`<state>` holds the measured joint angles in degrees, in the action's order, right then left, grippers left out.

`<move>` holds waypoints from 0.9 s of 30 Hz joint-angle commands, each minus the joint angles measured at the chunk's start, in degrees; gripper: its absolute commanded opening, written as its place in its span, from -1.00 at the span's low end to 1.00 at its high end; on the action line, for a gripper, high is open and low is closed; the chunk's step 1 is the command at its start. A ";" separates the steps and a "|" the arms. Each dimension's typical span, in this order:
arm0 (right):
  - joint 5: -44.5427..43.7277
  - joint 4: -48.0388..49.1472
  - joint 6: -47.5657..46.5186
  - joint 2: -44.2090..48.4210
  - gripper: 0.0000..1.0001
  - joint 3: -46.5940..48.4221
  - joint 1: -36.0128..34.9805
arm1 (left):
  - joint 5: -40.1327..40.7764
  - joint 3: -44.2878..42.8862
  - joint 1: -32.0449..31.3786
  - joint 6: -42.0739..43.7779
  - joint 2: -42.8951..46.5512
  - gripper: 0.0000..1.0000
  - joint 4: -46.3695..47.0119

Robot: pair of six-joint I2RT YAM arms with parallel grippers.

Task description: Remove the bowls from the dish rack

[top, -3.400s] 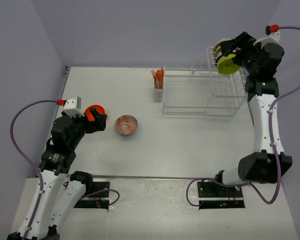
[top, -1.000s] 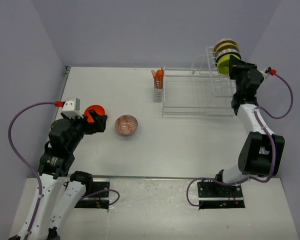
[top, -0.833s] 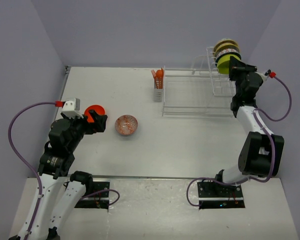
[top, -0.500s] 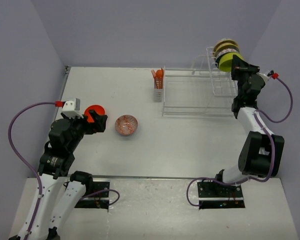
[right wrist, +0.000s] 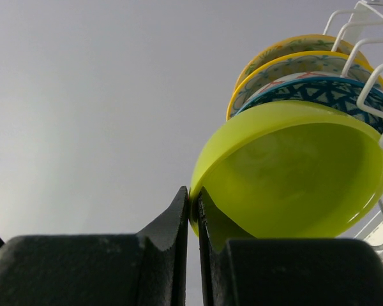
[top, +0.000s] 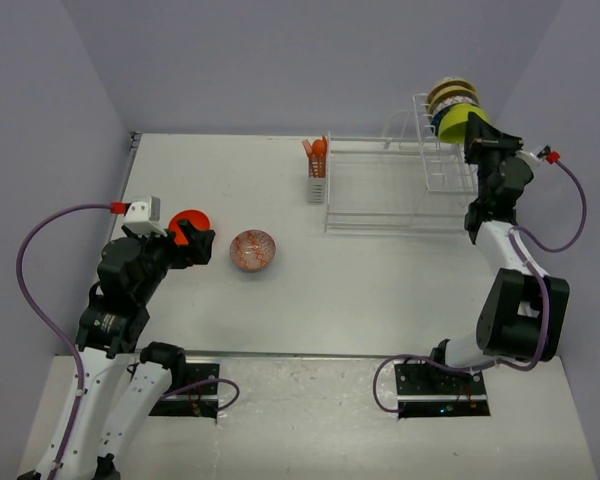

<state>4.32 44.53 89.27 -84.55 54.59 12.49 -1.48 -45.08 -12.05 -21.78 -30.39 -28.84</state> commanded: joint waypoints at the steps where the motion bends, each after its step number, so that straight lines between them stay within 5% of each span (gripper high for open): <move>1: 0.60 7.50 1.95 4.22 -1.00 0.87 0.43 | -0.63 0.70 -0.25 0.95 0.16 1.00 1.24; 18: 11.31 10.84 4.95 7.03 -1.00 1.92 0.25 | -0.63 0.70 -0.25 0.86 -0.10 1.00 1.51; 24: 21.07 -5.39 -14.35 13.70 -1.00 8.50 -3.08 | -0.81 -0.09 -0.25 1.13 -1.95 1.00 1.59; 27: 24.94 -22.84 -34.52 17.04 -1.00 15.69 -7.91 | -0.11 -2.72 -0.25 0.26 -2.56 1.00 0.81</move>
<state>22.15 33.76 75.05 -73.65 61.91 8.34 -1.48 -45.12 -12.05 -21.74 -32.40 -28.84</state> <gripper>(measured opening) 0.065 0.997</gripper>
